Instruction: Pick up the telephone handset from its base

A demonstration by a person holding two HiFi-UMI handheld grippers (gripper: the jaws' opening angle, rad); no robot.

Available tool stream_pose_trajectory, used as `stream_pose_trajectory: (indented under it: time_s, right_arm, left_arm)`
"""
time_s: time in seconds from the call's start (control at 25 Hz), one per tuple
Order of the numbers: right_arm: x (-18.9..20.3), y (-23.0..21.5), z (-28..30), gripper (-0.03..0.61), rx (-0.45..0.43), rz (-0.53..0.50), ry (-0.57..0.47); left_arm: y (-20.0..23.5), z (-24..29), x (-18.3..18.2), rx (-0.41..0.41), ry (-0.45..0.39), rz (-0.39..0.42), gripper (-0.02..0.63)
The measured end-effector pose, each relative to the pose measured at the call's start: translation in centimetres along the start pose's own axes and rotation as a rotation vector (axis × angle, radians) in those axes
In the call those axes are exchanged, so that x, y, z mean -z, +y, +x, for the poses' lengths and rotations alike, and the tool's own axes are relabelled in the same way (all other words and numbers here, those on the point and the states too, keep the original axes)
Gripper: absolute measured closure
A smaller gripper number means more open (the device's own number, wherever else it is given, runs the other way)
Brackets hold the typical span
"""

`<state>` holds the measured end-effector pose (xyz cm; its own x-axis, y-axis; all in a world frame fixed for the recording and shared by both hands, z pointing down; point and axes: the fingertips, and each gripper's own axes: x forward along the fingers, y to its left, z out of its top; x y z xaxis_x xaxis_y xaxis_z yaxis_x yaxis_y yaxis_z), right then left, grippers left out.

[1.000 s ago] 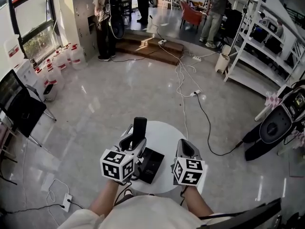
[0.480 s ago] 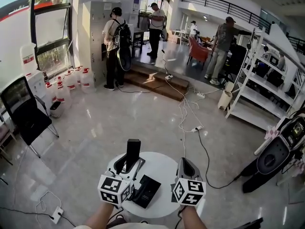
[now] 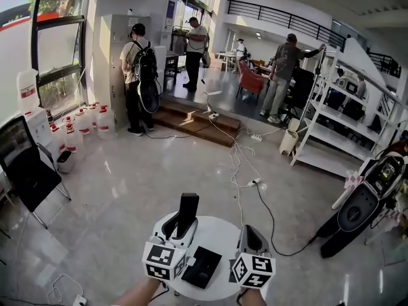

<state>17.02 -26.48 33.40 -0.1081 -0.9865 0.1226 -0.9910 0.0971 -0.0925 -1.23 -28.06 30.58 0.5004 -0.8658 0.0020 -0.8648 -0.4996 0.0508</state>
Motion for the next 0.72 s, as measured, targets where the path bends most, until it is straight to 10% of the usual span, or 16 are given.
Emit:
stream_pose_trajectory:
  time_s: [0.72]
  right_arm:
    - [-2.2, 0.7, -2.5, 0.554, 0.138, -0.077, -0.068]
  left_arm:
    - [-1.4, 1.6, -1.2, 0.124, -0.041, 0.002, 0.416]
